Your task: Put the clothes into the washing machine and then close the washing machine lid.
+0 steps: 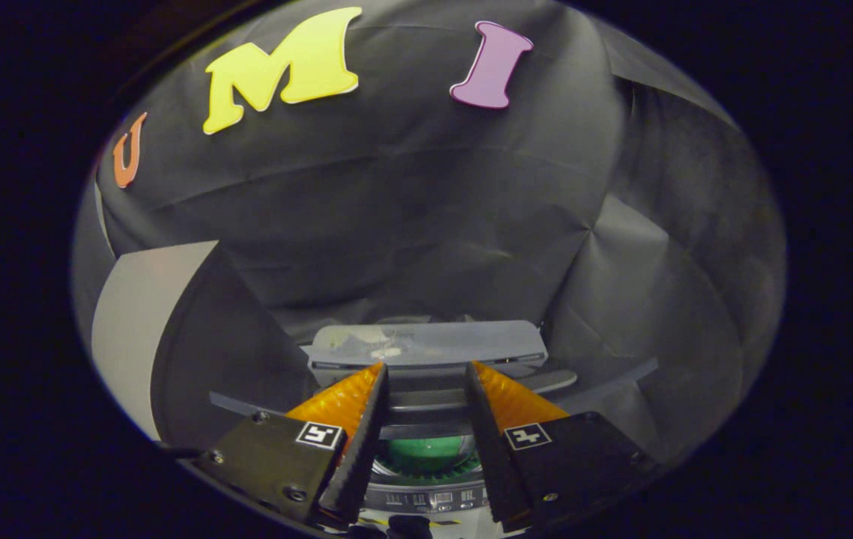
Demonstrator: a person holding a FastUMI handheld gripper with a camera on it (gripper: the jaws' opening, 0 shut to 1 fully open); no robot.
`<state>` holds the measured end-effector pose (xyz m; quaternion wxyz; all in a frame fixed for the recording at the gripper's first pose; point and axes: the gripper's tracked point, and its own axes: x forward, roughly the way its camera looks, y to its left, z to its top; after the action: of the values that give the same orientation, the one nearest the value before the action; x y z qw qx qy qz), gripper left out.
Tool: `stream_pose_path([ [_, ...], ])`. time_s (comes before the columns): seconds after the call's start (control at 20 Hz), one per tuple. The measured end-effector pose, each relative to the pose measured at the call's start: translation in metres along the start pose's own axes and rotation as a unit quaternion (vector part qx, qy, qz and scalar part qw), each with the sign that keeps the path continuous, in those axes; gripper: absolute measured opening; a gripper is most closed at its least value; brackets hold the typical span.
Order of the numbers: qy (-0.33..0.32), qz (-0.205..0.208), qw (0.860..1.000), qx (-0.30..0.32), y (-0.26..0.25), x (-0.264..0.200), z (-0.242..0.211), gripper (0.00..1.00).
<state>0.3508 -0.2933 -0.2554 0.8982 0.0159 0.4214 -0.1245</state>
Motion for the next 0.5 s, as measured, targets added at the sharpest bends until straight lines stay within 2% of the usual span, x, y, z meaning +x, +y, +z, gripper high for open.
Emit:
stream_pose_path([
  [0.2,0.023,-0.017,1.0,0.003,-0.015,-0.007,-0.034,0.69],
  [0.5,0.023,-0.025,0.999,0.039,-0.021,-0.03,-0.082,0.69],
])
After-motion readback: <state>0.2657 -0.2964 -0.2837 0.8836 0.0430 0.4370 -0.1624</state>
